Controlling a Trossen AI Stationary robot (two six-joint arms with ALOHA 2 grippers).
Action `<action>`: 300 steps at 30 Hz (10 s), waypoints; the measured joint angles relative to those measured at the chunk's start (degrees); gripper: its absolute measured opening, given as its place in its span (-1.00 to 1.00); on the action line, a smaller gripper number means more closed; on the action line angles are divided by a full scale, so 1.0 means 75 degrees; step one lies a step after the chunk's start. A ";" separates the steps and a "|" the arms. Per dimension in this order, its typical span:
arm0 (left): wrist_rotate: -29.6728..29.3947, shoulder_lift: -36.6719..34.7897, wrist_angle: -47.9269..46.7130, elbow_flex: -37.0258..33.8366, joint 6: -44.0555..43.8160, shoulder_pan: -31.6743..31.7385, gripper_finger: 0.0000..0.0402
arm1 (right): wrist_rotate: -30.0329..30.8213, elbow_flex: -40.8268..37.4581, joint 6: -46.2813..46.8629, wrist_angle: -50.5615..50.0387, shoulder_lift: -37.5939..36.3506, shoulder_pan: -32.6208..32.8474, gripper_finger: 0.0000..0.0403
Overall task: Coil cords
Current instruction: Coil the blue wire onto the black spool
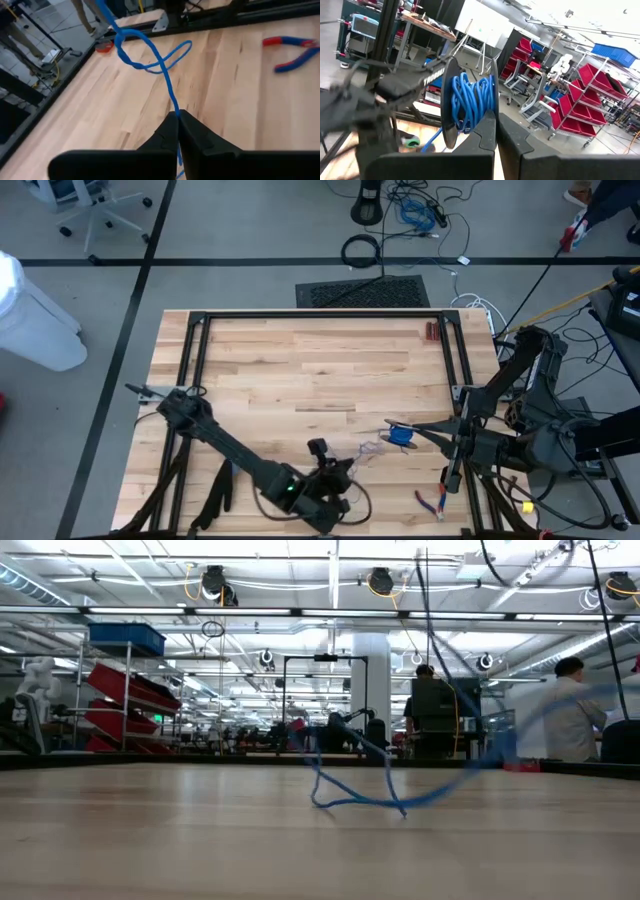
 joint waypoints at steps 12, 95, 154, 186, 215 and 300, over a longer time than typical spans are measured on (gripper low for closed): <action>-0.1695 -0.1537 -0.0480 0.0020 0.0027 -0.1480 -0.99 | 0.0050 0.0001 0.0260 -0.0240 0.0000 -0.0003 -1.00; -0.4111 -0.2244 0.1865 0.0005 0.3418 -0.5995 -1.00 | 0.2034 0.0002 0.2289 -0.3076 -0.1806 -0.1222 -1.00; -0.0673 -0.0694 0.3189 -0.0040 0.3071 0.0564 -0.14 | 0.0189 0.0000 0.2427 -0.2880 -0.0682 -0.0443 -1.00; -0.0974 -0.0443 0.3742 -0.0035 0.3606 0.0925 -0.65 | 0.0192 0.0001 0.2069 -0.2461 -0.0638 -0.0443 -1.00; -0.1371 -0.0446 0.3448 -0.0035 0.2998 0.1097 -0.06 | -0.0029 0.0002 0.2055 -0.2435 -0.0638 -0.0452 -1.00; -0.0275 -0.0446 0.3354 -0.0035 0.2744 0.1719 -0.98 | 0.0454 -0.0001 0.2748 -0.2439 -0.0399 -0.0916 -1.00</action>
